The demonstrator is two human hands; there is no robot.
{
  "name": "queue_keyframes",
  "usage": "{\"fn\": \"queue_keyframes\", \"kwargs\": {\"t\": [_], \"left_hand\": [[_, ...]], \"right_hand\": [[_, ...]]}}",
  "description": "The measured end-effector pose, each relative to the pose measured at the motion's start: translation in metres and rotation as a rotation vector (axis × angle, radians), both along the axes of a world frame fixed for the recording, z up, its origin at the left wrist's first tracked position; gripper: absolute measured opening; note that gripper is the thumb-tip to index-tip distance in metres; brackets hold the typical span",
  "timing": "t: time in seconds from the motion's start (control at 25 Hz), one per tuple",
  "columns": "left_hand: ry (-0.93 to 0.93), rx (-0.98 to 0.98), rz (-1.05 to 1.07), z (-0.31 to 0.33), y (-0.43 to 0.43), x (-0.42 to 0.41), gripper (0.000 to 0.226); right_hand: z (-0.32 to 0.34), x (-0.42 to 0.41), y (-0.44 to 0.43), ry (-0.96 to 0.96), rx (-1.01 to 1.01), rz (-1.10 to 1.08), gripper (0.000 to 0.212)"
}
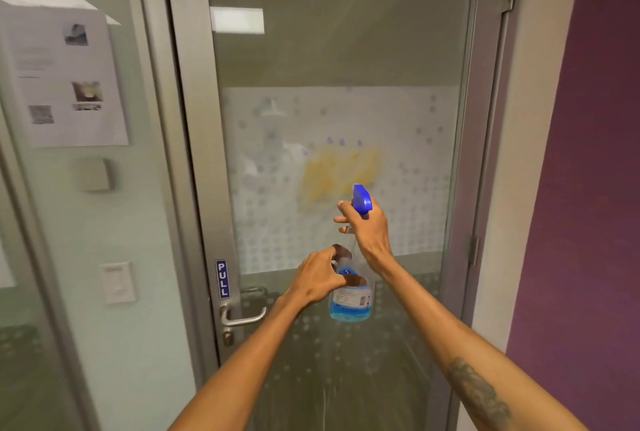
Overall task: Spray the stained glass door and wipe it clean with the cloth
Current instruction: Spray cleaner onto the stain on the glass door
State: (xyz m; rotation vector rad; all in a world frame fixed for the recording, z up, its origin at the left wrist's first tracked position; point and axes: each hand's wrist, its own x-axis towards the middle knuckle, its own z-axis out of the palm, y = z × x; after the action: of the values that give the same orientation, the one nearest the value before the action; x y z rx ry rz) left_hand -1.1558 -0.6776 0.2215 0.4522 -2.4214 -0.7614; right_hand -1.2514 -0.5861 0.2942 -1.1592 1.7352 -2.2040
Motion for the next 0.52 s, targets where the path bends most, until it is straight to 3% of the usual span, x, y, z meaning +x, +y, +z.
{"fn": "queue_keyframes", "kwargs": {"t": [0.52], "left_hand": [[0.072,-0.034,0.026,0.040,-0.050,-0.154,0.054]], "right_hand": [[0.048,-0.145,-0.074,0.007,0.069,-0.123,0.021]]}}
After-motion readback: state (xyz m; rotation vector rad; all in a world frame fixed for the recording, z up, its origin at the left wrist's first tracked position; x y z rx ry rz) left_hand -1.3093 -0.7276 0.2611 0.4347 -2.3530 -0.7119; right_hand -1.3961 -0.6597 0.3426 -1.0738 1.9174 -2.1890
